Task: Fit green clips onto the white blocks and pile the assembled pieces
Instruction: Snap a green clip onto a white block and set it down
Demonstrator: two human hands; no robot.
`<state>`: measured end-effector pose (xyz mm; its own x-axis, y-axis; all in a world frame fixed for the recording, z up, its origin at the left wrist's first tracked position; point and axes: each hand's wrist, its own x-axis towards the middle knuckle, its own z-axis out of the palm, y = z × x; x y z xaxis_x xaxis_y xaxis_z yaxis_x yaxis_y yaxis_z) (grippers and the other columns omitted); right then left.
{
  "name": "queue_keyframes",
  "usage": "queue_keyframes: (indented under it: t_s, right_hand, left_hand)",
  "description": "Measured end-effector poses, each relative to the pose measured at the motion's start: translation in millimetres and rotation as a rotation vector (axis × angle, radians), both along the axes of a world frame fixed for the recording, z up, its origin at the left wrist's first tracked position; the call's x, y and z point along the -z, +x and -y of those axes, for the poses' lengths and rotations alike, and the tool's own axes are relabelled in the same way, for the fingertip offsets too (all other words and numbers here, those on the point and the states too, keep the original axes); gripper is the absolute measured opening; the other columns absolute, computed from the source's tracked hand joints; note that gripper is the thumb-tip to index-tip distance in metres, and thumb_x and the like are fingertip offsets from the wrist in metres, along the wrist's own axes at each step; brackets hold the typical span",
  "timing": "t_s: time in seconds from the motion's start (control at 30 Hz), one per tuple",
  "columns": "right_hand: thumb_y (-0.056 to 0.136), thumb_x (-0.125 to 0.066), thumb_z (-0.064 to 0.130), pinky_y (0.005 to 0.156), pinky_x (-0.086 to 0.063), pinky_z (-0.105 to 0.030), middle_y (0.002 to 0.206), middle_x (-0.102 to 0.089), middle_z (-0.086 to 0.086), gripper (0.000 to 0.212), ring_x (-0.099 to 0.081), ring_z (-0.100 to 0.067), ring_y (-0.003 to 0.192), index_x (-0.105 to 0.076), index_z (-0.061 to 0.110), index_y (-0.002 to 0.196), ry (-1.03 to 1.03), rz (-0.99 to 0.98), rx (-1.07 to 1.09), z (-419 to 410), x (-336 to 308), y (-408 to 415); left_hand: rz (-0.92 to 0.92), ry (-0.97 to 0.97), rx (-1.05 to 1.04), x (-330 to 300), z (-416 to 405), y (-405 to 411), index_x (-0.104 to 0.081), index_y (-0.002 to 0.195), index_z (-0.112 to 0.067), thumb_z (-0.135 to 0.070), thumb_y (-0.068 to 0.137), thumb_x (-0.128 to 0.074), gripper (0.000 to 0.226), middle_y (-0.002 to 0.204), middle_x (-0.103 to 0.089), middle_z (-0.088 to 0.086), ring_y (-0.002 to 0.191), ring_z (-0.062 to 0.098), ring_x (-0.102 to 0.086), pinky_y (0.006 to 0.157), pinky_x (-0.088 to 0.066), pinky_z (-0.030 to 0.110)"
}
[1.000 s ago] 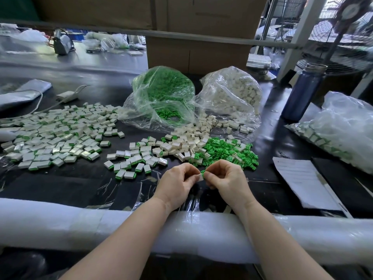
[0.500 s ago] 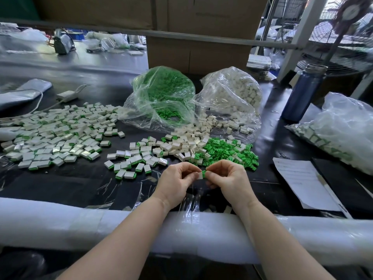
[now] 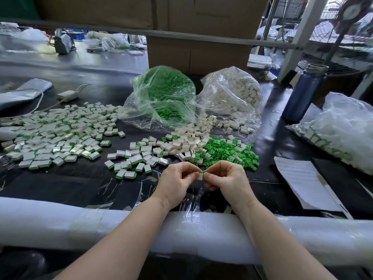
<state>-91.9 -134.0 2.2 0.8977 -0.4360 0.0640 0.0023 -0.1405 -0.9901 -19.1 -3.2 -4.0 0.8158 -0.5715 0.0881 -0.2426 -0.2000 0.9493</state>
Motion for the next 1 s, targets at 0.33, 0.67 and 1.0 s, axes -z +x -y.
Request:
queue_keyframes:
  t_s: [0.33, 0.67, 1.0]
  right_hand:
    - [0.074, -0.071, -0.006, 0.057, -0.052, -0.018, 0.066, -0.071, -0.002, 0.016, -0.067, -0.012, 0.062, -0.07, 0.009, 0.08, 0.046, 0.059, -0.059, 1.0, 0.0, -1.7]
    - [0.085, -0.065, 0.008, 0.05, -0.049, -0.018, 0.055, -0.063, 0.001, 0.014, -0.058, -0.009, 0.05, -0.067, 0.011, 0.071, -0.053, 0.029, -0.007, 1.6, 1.8, 0.1]
    - [0.085, -0.064, 0.008, 0.047, -0.048, -0.017, 0.053, -0.064, 0.001, 0.013, -0.058, -0.007, 0.047, -0.065, 0.008, 0.073, -0.019, -0.011, -0.027, 0.5, 1.9, 0.1]
  left_hand:
    - [-0.023, -0.065, 0.017, -2.2, -1.8, -0.1, -0.063, 0.079, -0.023, -0.006, 0.09, -0.056, 0.022, 0.067, -0.058, -0.003, 0.061, 0.009, -0.056, 0.063, -0.051, 0.023]
    - [-0.021, -0.072, 0.075, -2.1, -2.2, -0.4, -0.066, 0.086, -0.019, -0.016, 0.085, -0.065, 0.004, 0.088, -0.071, 0.012, 0.087, 0.028, -0.066, 0.085, -0.054, 0.035]
    - [-0.113, -0.117, 0.092, -2.7, -2.1, 0.6, -0.067, 0.082, -0.019, -0.012, 0.087, -0.06, 0.011, 0.081, -0.069, 0.004, 0.078, 0.013, -0.065, 0.078, -0.054, 0.025]
